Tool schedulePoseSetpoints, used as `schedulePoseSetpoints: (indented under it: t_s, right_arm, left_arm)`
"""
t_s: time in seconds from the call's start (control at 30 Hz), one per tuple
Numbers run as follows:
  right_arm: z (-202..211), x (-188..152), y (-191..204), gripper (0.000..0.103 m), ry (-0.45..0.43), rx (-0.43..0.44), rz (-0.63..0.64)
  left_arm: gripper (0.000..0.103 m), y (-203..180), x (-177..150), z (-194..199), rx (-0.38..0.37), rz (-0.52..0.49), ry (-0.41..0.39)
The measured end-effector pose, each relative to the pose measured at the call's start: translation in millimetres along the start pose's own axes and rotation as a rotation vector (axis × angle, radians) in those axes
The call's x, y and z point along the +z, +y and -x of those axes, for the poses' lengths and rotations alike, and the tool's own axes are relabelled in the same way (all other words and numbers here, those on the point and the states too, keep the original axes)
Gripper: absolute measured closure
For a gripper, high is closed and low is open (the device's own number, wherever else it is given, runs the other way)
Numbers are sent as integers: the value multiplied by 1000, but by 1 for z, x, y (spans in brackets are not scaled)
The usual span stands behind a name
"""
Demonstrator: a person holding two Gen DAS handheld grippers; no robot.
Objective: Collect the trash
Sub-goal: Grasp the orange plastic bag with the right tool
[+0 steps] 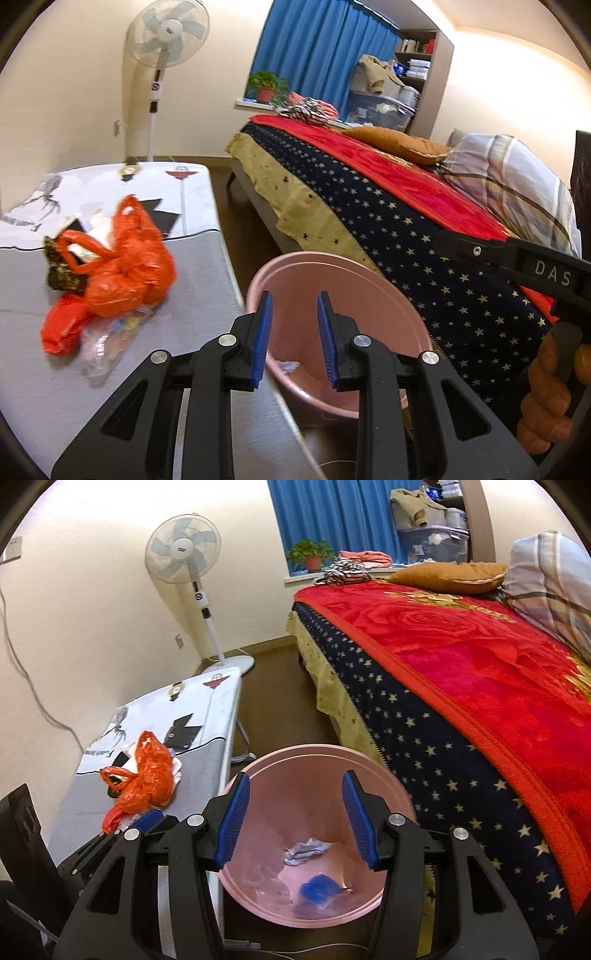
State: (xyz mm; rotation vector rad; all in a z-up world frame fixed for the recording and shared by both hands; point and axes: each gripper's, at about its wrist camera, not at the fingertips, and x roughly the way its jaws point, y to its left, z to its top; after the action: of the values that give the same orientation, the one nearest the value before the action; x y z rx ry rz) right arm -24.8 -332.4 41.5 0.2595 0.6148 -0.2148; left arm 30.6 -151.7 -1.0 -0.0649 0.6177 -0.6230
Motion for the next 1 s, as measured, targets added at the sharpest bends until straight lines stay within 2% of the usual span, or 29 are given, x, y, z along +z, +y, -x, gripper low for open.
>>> schedulePoseSetpoints:
  t_s: [0.23, 0.47, 0.87, 1.0]
  right_arm:
    - [1, -7, 28, 64, -22, 76, 38]
    - [-11, -10, 55, 64, -30, 147, 66]
    - [-53, -16, 99, 64, 3, 245, 91]
    - [-70, -16, 111, 64, 17, 269, 92]
  left_arm:
    - [78, 27, -2, 21, 86, 43, -32]
    - [78, 63, -4, 41, 208, 116, -66]
    - [78, 121, -10, 55, 401, 261, -89]
    - [78, 137, -11, 56, 424, 312, -92]
